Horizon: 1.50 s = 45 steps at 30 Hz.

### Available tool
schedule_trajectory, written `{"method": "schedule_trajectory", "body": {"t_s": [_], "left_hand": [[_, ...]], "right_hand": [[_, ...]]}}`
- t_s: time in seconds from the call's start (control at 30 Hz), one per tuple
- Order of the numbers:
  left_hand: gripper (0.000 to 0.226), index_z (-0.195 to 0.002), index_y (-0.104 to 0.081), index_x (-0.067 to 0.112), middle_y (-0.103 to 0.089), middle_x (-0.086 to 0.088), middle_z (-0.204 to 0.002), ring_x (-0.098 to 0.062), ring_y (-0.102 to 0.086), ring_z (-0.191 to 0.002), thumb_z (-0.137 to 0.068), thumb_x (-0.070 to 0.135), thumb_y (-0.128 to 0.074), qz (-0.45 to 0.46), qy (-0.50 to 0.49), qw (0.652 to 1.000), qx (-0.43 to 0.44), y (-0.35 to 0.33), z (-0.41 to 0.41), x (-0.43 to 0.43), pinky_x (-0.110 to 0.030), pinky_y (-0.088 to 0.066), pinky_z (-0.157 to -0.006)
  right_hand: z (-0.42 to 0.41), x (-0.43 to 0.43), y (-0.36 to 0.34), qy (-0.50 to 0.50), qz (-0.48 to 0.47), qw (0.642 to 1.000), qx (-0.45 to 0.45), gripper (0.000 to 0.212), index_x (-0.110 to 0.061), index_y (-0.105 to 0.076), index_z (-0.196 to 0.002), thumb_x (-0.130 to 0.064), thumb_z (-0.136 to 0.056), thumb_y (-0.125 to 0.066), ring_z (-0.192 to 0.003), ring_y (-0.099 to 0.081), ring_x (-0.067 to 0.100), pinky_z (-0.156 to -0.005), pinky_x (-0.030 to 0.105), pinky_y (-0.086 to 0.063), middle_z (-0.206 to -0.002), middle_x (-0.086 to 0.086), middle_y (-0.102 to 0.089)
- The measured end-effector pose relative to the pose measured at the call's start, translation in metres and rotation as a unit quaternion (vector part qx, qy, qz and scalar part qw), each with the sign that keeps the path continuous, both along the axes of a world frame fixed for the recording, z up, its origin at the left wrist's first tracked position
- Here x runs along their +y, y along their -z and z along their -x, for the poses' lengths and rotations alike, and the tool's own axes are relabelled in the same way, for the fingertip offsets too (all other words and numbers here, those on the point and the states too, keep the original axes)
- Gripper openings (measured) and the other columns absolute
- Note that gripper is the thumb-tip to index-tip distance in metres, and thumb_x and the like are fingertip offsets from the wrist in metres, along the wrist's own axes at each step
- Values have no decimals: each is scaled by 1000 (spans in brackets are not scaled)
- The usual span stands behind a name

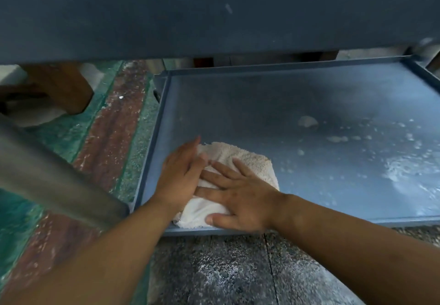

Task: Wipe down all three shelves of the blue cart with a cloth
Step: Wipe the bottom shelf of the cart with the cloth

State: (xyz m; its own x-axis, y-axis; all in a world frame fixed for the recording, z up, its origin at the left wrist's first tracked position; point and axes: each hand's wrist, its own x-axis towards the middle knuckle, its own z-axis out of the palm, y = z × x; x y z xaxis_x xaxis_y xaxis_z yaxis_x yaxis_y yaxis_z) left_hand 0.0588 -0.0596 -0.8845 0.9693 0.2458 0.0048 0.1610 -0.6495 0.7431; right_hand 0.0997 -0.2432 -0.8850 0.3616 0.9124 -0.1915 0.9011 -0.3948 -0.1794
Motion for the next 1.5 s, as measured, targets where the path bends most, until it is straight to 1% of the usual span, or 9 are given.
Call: {"method": "schedule_trajectory", "body": {"t_s": [0.07, 0.23, 0.3, 0.43, 0.6, 0.8, 1.0, 1.13, 1.5], "left_hand": [[60, -148, -38, 37, -39, 18, -151, -5, -35, -141, -92, 59, -32, 64, -19, 998, -15, 3, 2, 5, -30, -26, -117], [71, -149, -34, 41, -36, 30, -146, 17, -34, -129, -85, 70, -33, 94, -53, 992, -60, 4, 7, 4, -12, -24, -105], [69, -150, -34, 40, -36, 28, -147, 16, -35, -130, -86, 67, -36, 89, -50, 993, -63, 3, 9, 4, -13, -25, -105], [71, -153, -27, 35, -33, 6, -158, -15, -32, -143, -89, 65, -32, -73, 7, 997, -34, 5, 14, 0, -37, -28, -117], [79, -156, -14, 36, -11, 4, -166, -17, -7, -152, -86, 72, -11, -308, 70, 947, 65, 10, 10, -3, -42, -10, -122], [73, -155, -1, 42, 2, 9, -166, -14, 8, -152, -88, 71, -3, -329, 57, 938, 90, 15, 9, -7, -43, 0, -123], [64, -151, 15, 47, 12, 7, -165, -17, 16, -151, -90, 64, 1, -355, 68, 926, 107, 17, 7, -13, -48, 3, -122], [63, -149, 19, 49, 15, 6, -165, -20, 18, -150, -89, 63, 3, -360, 75, 922, 119, 18, 6, -15, -51, 4, -121], [66, -153, 14, 40, 18, 1, -165, -23, 18, -150, -93, 60, -2, -347, 76, 925, 137, 15, 4, -15, -55, 1, -120]], "right_hand": [[-6, 2, 0, 8, 2, 1000, -12, 71, -51, 4, -154, -69, -95, -31, -153, 19, 20, -121, 54, 11, -168, -11, 12], [-28, 5, 3, 17, -9, 999, -35, 73, -52, 2, -154, -74, -91, -27, -154, 12, 20, -122, 53, 7, -168, -12, 9], [-42, 5, 7, 31, -10, 999, -38, 75, -50, 1, -155, -76, -88, -23, -155, 8, 21, -122, 53, 5, -168, -11, 6], [-91, -8, 8, 136, -22, 989, -51, 81, -49, -4, -155, -80, -81, -12, -155, -4, 26, -120, 53, -3, -168, -10, -5], [-148, -63, 8, 290, -2, 956, -52, 76, -57, -2, -150, -86, -81, -15, -155, -2, 21, -119, 56, -7, -167, -18, -3], [-173, -165, -2, 434, 9, 897, -78, 72, -58, -2, -149, -87, -84, -16, -154, -9, 29, -117, 63, -17, -165, -19, -3], [-175, -212, 1, 563, 11, 825, -48, 72, -52, -8, -152, -82, -88, -20, -152, -9, 37, -116, 68, -10, -166, -13, -9], [-173, -189, 5, 540, -3, 841, -10, 65, -51, -4, -153, -73, -93, -18, -154, -2, 34, -118, 65, -4, -168, -14, 0], [-84, -37, 9, 322, -19, 947, 7, 59, -48, 0, -156, -61, -101, -16, -155, 6, 28, -121, 56, 4, -168, -11, 11]]}}
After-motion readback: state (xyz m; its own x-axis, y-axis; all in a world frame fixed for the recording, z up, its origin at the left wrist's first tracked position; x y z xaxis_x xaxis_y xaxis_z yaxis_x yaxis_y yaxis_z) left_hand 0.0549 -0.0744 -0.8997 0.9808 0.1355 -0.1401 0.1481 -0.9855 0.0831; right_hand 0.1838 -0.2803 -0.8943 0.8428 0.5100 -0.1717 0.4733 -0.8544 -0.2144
